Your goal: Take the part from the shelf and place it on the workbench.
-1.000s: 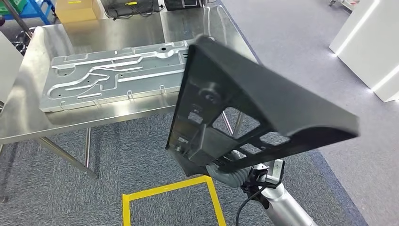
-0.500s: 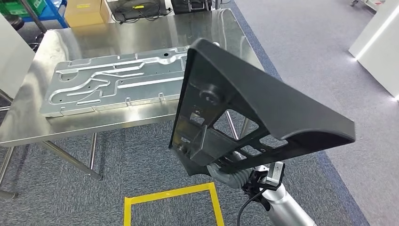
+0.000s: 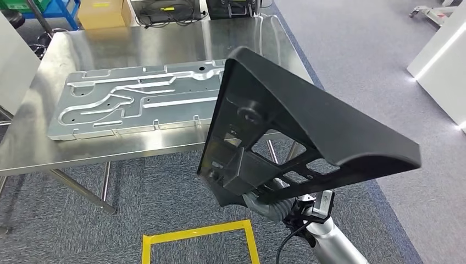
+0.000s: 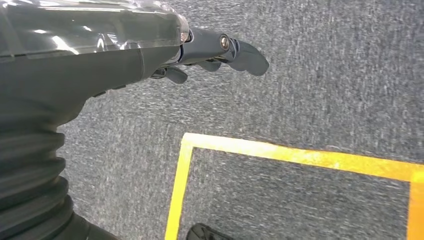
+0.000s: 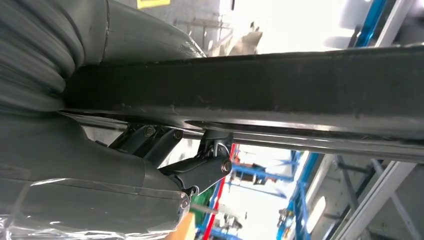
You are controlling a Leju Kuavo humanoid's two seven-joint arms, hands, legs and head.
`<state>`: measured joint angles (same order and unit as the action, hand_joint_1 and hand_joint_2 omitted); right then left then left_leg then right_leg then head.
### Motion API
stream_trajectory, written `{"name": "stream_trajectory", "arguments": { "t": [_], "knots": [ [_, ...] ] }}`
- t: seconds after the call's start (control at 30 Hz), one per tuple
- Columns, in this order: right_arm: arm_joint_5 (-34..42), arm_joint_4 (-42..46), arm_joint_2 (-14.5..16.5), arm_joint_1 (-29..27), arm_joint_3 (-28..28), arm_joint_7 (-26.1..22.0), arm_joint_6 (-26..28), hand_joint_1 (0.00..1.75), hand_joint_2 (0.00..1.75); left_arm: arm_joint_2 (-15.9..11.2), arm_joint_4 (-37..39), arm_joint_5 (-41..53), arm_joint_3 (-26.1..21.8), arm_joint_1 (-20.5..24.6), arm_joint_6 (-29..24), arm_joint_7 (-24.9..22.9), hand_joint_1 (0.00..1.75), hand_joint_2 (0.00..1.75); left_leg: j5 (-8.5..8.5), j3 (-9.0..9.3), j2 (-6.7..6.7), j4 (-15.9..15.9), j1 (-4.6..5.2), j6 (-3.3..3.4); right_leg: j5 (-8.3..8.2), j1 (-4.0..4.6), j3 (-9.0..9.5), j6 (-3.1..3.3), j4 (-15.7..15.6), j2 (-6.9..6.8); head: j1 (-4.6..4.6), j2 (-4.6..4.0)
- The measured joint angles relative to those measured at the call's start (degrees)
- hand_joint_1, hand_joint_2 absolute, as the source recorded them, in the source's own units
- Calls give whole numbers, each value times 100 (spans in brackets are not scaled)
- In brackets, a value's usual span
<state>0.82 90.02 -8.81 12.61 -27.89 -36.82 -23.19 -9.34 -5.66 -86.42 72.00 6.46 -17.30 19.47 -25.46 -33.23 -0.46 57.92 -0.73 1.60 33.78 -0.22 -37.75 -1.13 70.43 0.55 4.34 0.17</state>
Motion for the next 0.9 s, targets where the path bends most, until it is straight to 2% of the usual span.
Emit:
{"name": "stream_trajectory", "arguments": {
  "t": [0.03,0.07,0.1,0.17,0.2,0.23,0.27,0.37,0.4,0.43,0.47,0.53,0.57,0.6,0.63,0.67,0.7,0.73,0.77,0.9],
  "knots": [
    [-48,-10,0,-27,11,3,54,175,175,1,0,0,0,-5,10,7,0,175,-31,33,-1,1,0,3,49,-20,-217,-21,304,-3,1,0],
    [-117,-25,0,-51,26,8,123,175,175,2,0,0,0,-11,21,15,0,175,-67,74,-3,4,-1,0,-12,-41,-356,-39,438,-10,1,0],
    [-192,-42,0,-64,48,14,209,175,175,5,0,0,0,-17,33,22,0,175,-105,125,-8,8,-3,-9,-203,-59,-366,-51,319,-17,1,0],
    [-319,-79,0,-56,110,23,353,175,175,11,0,0,-1,-22,47,31,0,175,-198,225,-20,21,-6,-46,-721,-88,-117,-51,-400,-32,1,0],
    [-380,-101,0,-42,142,26,426,175,175,14,0,0,-2,-20,49,34,0,175,-244,258,-25,33,4,-77,-881,-82,26,-36,-752,-36,0,0],
    [-466,-125,1,-24,170,35,514,175,175,15,0,0,-3,-18,49,36,0,175,-277,273,-28,36,10,-110,-948,-74,120,-9,-974,-36,0,0],
    [-591,-160,1,6,197,59,642,175,175,16,0,0,-7,-19,48,37,0,175,-301,276,-28,27,16,-145,-928,-62,161,25,-1066,-31,0,0],
    [-1039,-417,3,293,322,215,1164,175,175,26,0,0,-44,-13,38,34,0,175,-358,303,-12,32,17,-239,-888,-65,202,137,-1138,-12,1,0],
    [-1208,-589,4,481,395,303,1390,175,175,31,0,0,-64,-7,34,35,0,175,-420,264,-5,148,15,-264,-884,-72,230,171,-1166,-12,1,0],
    [-1396,-789,7,717,472,402,1634,175,175,36,0,0,-85,-3,31,38,0,175,-528,149,0,385,12,-284,-879,-77,257,202,-1189,-15,1,0],
    [-1643,-1072,10,995,550,529,1934,175,175,40,0,0,-105,-1,33,44,0,175,-672,-41,3,737,6,-298,-867,-71,275,224,-1195,-18,1,0],
    [-2269,-1829,16,1646,686,849,2585,175,175,51,0,1,-127,-6,50,56,0,175,-928,-552,4,1539,4,-314,-843,-55,291,251,-1188,-17,1,0],
    [-2669,-2254,17,1976,740,1080,2941,175,175,56,0,2,-131,-10,65,62,0,175,-916,-733,5,1750,4,-316,-830,-50,302,253,-1184,-17,1,0],
    [-3085,-2646,15,2293,778,1338,3265,175,175,61,0,3,-131,-13,81,67,0,175,-777,-808,5,1735,4,-313,-813,-47,320,249,-1177,-17,1,0],
    [-3538,-3015,10,2583,800,1619,3564,175,175,64,0,4,-130,-14,98,71,0,175,-518,-754,8,1467,3,-302,-790,-46,348,238,-1173,-18,1,0],
    [-3991,-3356,4,2862,805,1879,3805,175,175,64,0,5,-128,-15,113,75,0,175,-219,-615,12,1039,4,-283,-763,-46,383,223,-1167,-20,1,0],
    [-4396,-3679,0,3111,802,2092,3979,175,175,63,0,5,-125,-14,126,75,0,175,-2,-461,15,651,14,-262,-737,-37,411,203,-1163,-22,0,0],
    [-4732,-3968,-4,3340,798,2250,4095,175,175,63,0,6,-121,-9,135,74,0,175,131,-334,18,343,25,-235,-718,-28,426,180,-1158,-24,0,0],
    [-4967,-4220,-6,3528,793,2361,4159,175,175,63,0,7,-117,-6,143,70,0,175,171,-268,18,180,37,-211,-709,-21,431,155,-1158,-26,0,0],
    [-5316,-4819,-8,3908,772,2549,4227,175,175,66,-1,7,-100,-6,153,61,0,175,145,-206,7,74,17,-109,-644,-12,426,50,-1137,-37,1,0]
  ]
}}
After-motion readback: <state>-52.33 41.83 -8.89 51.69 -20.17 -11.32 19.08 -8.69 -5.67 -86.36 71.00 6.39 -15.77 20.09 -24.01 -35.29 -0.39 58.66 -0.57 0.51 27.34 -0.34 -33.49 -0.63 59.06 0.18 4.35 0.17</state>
